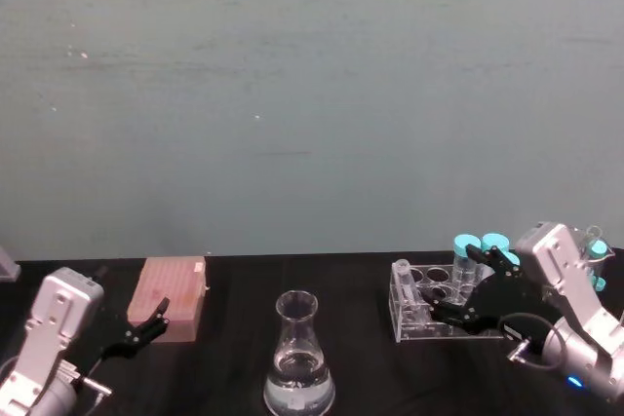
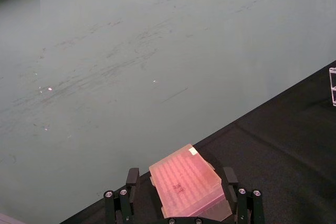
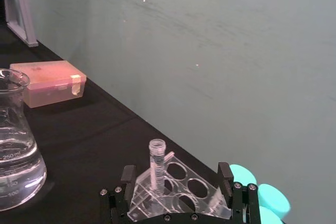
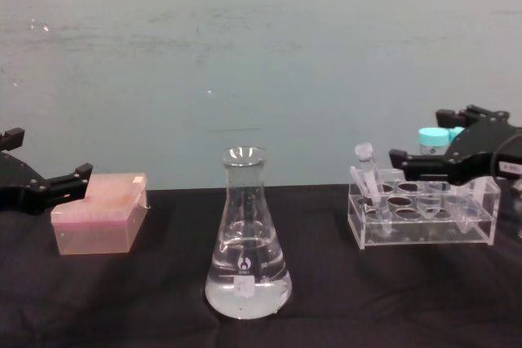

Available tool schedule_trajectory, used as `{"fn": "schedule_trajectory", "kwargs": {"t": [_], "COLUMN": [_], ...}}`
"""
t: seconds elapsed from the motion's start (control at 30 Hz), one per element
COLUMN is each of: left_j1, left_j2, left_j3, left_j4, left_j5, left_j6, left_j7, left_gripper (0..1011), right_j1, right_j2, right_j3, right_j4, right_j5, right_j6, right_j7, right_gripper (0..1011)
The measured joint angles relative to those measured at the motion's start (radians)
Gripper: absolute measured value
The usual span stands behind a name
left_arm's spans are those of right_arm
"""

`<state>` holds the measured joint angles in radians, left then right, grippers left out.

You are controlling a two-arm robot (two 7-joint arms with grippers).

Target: Pour the liquid from the test tube into the beaker using one hand.

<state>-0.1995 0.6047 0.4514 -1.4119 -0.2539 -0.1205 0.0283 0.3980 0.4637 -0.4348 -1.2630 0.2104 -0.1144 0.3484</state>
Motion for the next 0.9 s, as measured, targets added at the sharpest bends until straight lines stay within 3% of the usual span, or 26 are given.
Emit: {"fn": "schedule_trajectory", "kwargs": {"t": [0.3, 0.9], "left_j1": [0.0, 0.0], "left_j2": [0.0, 0.0], "left_j3": [0.0, 0.0], "left_j4": [0.0, 0.0], "left_j5": [0.0, 0.0], "left_j6": [0.0, 0.0], "left_j7": [0.0, 0.0], "left_gripper": [1000, 1000], "right_j1": [0.057, 0.117], "right_j2": [-0.048, -0.109], "right_j3": [-0.001, 0.012], "right_j4": [0.069, 0.157], "right_j5": [-0.016, -0.035], "right_j6": [0.011, 0.05], "right_j7": [0.042, 0.107], "right_gripper": [1000, 1000]}}
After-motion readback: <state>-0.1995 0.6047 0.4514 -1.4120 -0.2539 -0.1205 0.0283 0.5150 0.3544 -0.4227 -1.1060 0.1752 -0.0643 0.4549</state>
